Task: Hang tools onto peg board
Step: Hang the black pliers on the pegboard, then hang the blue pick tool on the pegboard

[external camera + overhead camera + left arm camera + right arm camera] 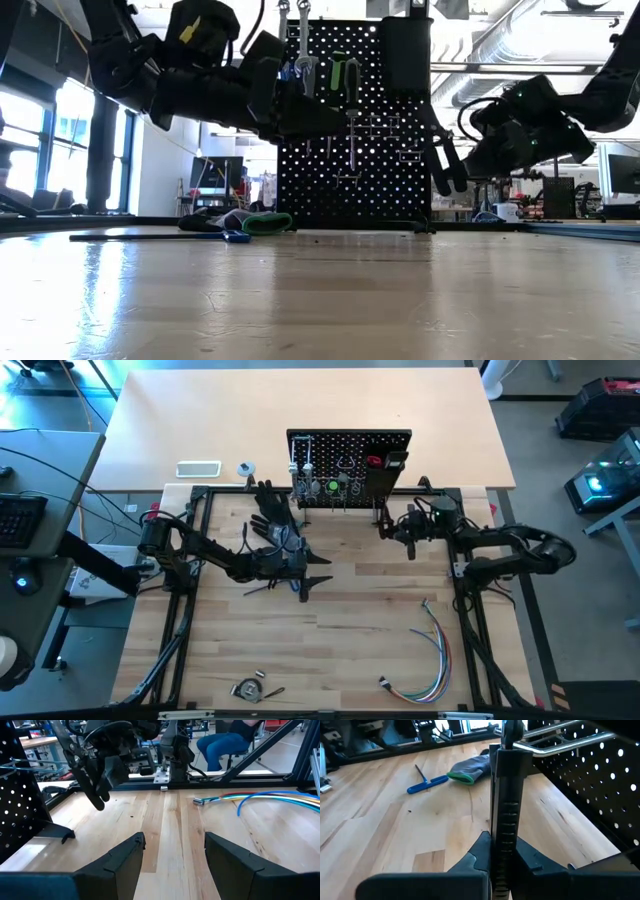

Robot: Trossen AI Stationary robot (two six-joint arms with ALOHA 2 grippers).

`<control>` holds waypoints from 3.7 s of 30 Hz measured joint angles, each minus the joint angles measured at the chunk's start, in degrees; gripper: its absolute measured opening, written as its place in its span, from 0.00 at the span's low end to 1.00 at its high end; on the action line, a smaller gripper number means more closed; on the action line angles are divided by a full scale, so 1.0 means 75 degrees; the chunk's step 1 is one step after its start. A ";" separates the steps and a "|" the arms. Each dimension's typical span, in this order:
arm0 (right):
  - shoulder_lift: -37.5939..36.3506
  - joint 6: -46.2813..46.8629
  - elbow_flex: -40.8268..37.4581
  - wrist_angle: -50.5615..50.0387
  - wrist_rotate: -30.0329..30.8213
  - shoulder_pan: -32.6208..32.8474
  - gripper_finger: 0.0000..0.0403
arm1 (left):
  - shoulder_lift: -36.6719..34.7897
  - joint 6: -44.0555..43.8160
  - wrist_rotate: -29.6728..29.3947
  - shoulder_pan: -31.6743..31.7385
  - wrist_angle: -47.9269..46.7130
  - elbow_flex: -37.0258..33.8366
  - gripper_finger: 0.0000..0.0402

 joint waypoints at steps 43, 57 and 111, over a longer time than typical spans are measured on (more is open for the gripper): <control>-0.0003 -0.0341 0.0731 -0.1279 -0.0268 -0.0524 0.05 | -0.0001 0.0189 -0.0003 0.0000 0.0003 0.0000 0.50; -0.0003 -0.0222 0.0731 -0.1357 0.0433 -0.0524 0.07 | 0.0000 0.0189 -0.0003 0.0000 0.0005 0.0000 0.50; -0.3035 0.1636 0.0734 -0.4961 -0.0463 -0.0268 0.44 | -0.3308 -0.0094 -0.1061 -0.0382 -0.7984 0.0006 0.50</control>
